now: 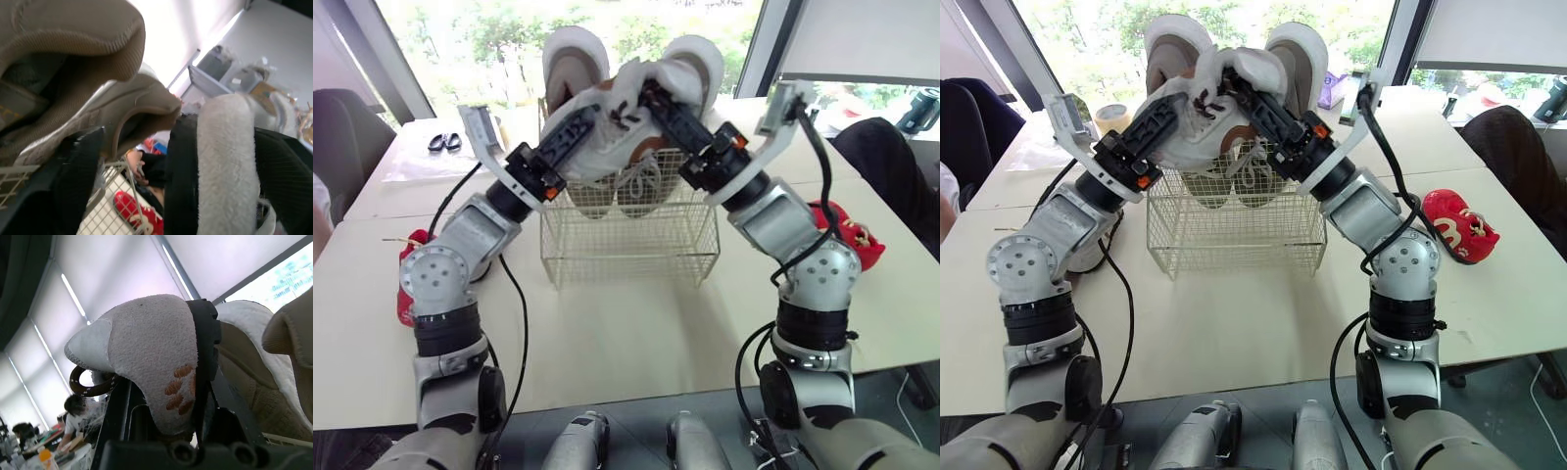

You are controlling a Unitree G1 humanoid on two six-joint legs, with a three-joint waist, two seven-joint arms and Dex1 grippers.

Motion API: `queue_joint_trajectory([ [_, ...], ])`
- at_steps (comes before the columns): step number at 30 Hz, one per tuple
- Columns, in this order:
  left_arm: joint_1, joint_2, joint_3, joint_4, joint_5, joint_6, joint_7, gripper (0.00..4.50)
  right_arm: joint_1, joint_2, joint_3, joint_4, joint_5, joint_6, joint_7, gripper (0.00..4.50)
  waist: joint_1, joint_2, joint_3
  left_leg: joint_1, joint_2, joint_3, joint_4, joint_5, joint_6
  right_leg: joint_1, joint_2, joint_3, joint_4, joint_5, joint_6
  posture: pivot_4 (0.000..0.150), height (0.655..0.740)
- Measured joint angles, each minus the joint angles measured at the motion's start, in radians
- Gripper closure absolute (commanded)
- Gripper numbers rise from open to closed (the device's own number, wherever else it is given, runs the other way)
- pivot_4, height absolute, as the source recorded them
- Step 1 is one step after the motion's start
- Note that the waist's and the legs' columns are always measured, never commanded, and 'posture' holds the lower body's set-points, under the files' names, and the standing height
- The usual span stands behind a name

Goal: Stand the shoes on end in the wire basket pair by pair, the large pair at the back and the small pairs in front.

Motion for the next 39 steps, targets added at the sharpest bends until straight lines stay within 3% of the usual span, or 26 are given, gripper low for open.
queue_joint_trajectory([
  [4,0.114,0.255,-0.025,-0.055,0.056,0.087,-0.19,0.0,-0.134,-0.282,0.022,0.168,-0.166,0.012,0.231,3.9,0.003,0.001,0.001,0.0,0.0,0.001,-0.002,-0.003,0.005,0.0,0.0,0.0,-0.002,0.0,0.0,0.15,0.74],
  [8,0.126,0.339,-0.036,-0.057,0.128,0.087,-0.306,0.0,-0.284,-0.434,0.169,0.386,-0.43,-0.149,0.598,3.9,0.005,0.001,0.001,0.0,0.0,0.002,0.0,-0.003,0.005,0.001,0.0,-0.001,-0.002,0.0,0.0,0.15,0.74],
  [13,0.123,0.342,-0.04,-0.057,0.18,0.069,-0.338,0.0,-0.363,-0.461,0.274,0.567,-0.626,-0.321,0.913,3.9,0.004,0.0,0.001,0.0,0.0,0.001,0.0,-0.003,0.005,0.002,0.0,-0.001,-0.003,0.0,0.0,0.15,0.74],
  [18,0.119,0.338,-0.044,-0.065,0.193,0.067,-0.345,0.0,-0.371,-0.417,0.321,0.699,-0.751,-0.423,1.076,3.9,0.002,0.0,0.001,-0.001,0.0,0.001,-0.001,-0.002,0.003,-0.001,0.0,0.0,-0.002,0.0,0.0,0.15,0.74],
  [30,0.12,0.305,-0.045,-0.093,0.218,0.067,-0.334,0.0,-0.284,-0.319,0.293,0.799,-0.888,-0.578,1.093,3.9,0.006,0.0,0.001,-0.001,0.0,0.001,-0.002,0.001,-0.002,-0.001,0.0,0.0,-0.002,0.0,0.0,0.15,0.74],
  [31,0.12,0.302,-0.046,-0.094,0.22,0.067,-0.333,0.0,-0.266,-0.319,0.291,0.798,-0.895,-0.583,1.085,2.88,0.006,0.0,0.001,-0.001,0.0,0.001,-0.002,0.001,-0.002,-0.001,0.0,0.0,-0.002,0.0,0.0,0.15,0.74],
  [37,0.122,0.306,-0.056,-0.1,0.234,0.068,-0.333,0.0,-0.179,-0.345,0.277,0.654,-0.914,-0.544,1.064,0.05,0.004,0.0,0.001,-0.001,0.0,0.001,-0.002,0.001,-0.002,-0.001,0.0,0.0,-0.002,0.0,0.0,0.15,0.74],
  [39,0.136,0.318,-0.054,-0.107,0.235,0.069,-0.333,0.0,-0.156,-0.368,0.268,0.588,-0.914,-0.511,1.057,0.05,0.004,0.0,0.001,-0.001,0.0,0.001,-0.002,0.001,-0.002,-0.001,0.0,0.0,-0.002,0.0,0.0,0.15,0.74],
])
